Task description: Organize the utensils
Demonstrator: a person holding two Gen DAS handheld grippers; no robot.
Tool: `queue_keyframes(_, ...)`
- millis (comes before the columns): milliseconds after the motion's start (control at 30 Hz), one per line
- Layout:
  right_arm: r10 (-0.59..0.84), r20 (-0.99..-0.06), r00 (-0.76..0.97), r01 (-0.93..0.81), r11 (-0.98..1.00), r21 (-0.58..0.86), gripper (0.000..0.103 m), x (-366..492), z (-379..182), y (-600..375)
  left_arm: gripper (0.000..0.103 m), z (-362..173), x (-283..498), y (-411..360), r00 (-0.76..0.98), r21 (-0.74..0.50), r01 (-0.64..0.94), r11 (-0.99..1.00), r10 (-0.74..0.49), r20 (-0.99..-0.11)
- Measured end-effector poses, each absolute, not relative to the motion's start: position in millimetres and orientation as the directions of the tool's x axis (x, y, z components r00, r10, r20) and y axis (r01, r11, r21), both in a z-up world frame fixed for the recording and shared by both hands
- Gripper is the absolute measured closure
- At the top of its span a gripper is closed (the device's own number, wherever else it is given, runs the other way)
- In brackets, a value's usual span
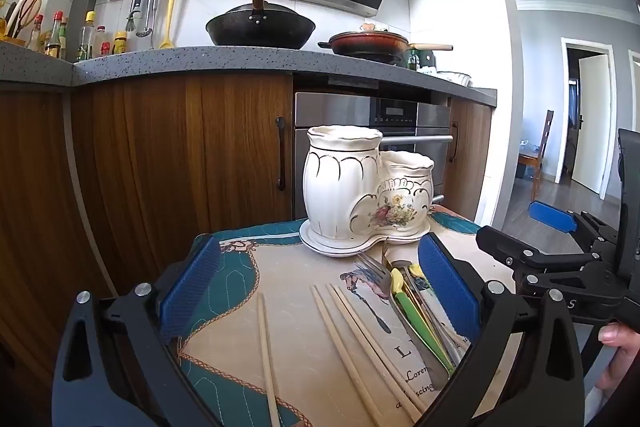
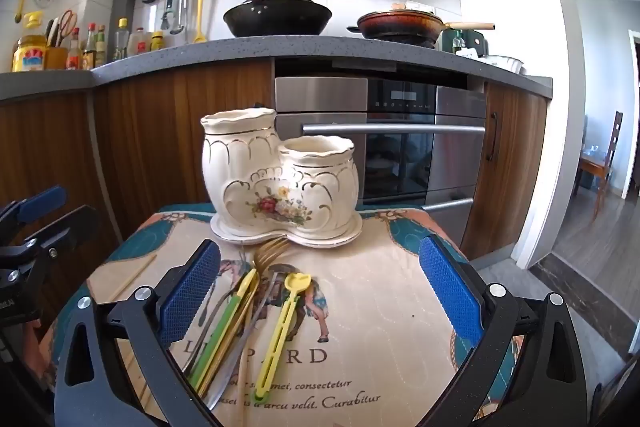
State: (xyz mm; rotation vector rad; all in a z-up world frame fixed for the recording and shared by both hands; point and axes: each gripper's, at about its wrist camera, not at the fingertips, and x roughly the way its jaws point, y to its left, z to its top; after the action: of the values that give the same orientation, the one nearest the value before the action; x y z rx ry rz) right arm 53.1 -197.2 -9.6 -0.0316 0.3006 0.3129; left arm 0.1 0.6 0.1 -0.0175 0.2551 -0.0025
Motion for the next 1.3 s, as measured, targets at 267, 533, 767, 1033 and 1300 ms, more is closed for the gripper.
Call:
queue_keyframes(267, 0.297, -0.296, 0.908, -0.307, 0.952, 0.014, 0.004, 52.9, -9.5, -196.8, 0.005, 0.1, 0.2, 0.6, 0.967, -0.015, -0.001, 1.0, -0.003, -0.255)
queue_keyframes(533, 0.296, -0.295, 0.908, -0.306, 0.952, 0.015, 0.004, 52.5, -9.2, -198.2, 0.005, 0.1, 0.0, 0.5, 0.967, -0.013, -0.001, 1.0, -0.002, -0.254)
queue_keyframes(767, 0.296, -0.297, 0.908, -0.306, 0.952, 0.012, 0.004, 52.7, -9.2, -197.9, 0.005, 0.0, 0.0, 0.7, 0.967, -0.012, -0.002, 1.0, -0.001, -0.256)
queue_keyframes(1033, 0.295, -0.297, 0.908, -0.306, 0.952, 0.012, 0.004, 52.4, -8.9, -198.0, 0.005, 0.0, 0.1, 0.5, 0.967, -0.01, -0.001, 1.0, -0.001, -0.256)
queue_keyframes(1300, 0.295, -0.297, 0.908, -0.306, 0.952, 0.012, 0.004, 52.6, -9.2, -198.0, 0.005, 0.0, 0.1, 0.4, 0.967, -0.009, -0.002, 1.0, -0.001, -0.256)
